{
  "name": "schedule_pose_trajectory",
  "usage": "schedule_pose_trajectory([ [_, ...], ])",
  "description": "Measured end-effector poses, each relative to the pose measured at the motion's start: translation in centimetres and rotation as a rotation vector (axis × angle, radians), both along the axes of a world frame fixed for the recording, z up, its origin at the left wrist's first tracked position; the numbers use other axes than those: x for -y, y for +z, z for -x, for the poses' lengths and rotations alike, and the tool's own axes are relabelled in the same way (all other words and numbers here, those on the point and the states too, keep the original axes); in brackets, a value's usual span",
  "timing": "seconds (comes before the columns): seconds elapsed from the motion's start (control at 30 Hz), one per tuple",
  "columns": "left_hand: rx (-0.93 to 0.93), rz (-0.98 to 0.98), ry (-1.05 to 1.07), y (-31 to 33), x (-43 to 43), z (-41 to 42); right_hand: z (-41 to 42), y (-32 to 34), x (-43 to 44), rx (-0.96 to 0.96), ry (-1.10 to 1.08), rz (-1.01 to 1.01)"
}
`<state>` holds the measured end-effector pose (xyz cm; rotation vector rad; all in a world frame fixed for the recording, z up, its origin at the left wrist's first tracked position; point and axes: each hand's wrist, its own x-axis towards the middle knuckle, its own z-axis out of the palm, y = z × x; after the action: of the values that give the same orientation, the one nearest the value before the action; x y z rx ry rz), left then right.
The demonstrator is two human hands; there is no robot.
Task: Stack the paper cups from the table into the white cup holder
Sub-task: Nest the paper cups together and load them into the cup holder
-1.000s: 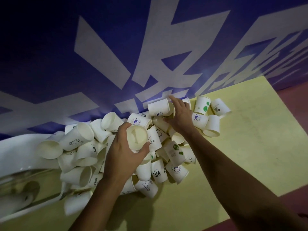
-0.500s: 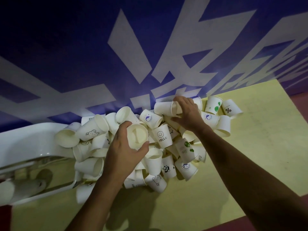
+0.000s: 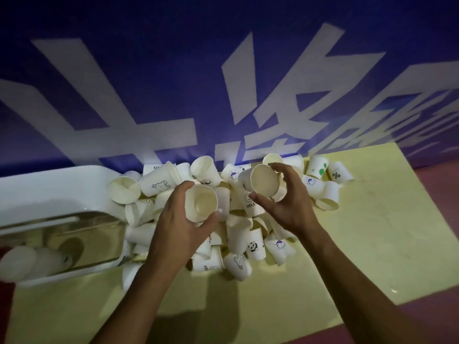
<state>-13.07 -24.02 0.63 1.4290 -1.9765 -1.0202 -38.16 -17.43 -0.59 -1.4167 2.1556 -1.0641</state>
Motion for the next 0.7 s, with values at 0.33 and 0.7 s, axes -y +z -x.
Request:
schedule_pose_trajectory([
  [0.33, -0.088, 0.138, -0.002, 1.9, -0.9, -15.9, -18.4, 4.1, 0.0, 0.125, 0.165, 0.042],
  [0.7, -0.055, 0.100, 0.171, -1.4, 0.6, -36.6, -37.1, 2.2, 2.4, 0.183, 0.216, 0.015],
])
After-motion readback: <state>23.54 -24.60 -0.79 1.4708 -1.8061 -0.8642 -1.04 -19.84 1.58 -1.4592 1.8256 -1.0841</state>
